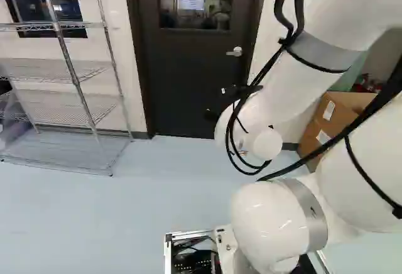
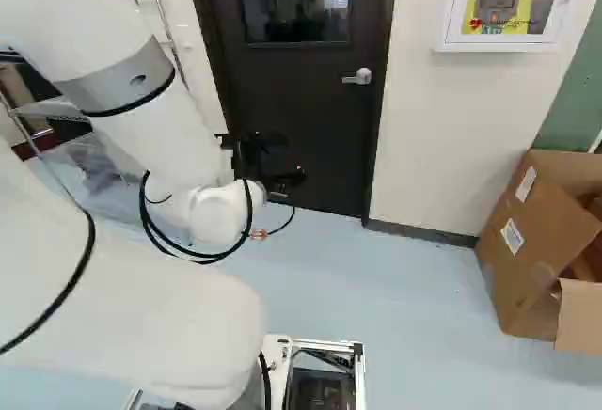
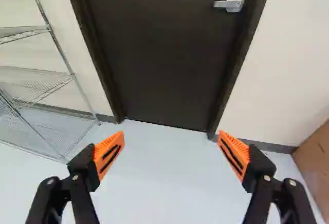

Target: Open the door and move inside

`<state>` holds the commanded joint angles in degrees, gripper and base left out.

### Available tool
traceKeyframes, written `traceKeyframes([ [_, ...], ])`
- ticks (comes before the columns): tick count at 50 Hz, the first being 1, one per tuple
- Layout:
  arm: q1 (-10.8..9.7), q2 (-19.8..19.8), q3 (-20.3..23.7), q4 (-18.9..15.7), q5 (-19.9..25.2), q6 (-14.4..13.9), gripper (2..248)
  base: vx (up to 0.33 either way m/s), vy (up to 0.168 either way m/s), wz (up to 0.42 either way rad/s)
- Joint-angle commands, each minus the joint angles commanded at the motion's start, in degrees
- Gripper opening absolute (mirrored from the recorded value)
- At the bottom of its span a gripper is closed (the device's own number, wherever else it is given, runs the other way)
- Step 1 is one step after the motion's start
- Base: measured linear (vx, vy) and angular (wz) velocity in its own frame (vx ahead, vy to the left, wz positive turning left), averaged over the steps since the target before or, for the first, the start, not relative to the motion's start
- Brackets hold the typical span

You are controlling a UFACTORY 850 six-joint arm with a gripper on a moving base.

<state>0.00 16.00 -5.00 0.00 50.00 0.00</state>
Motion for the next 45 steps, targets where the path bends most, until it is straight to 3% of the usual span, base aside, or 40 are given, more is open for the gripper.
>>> traceKeyframes([
  [45,0.0,0.0,0.0,0.0,0.0,0.0,247,0.0,0.0,0.0],
])
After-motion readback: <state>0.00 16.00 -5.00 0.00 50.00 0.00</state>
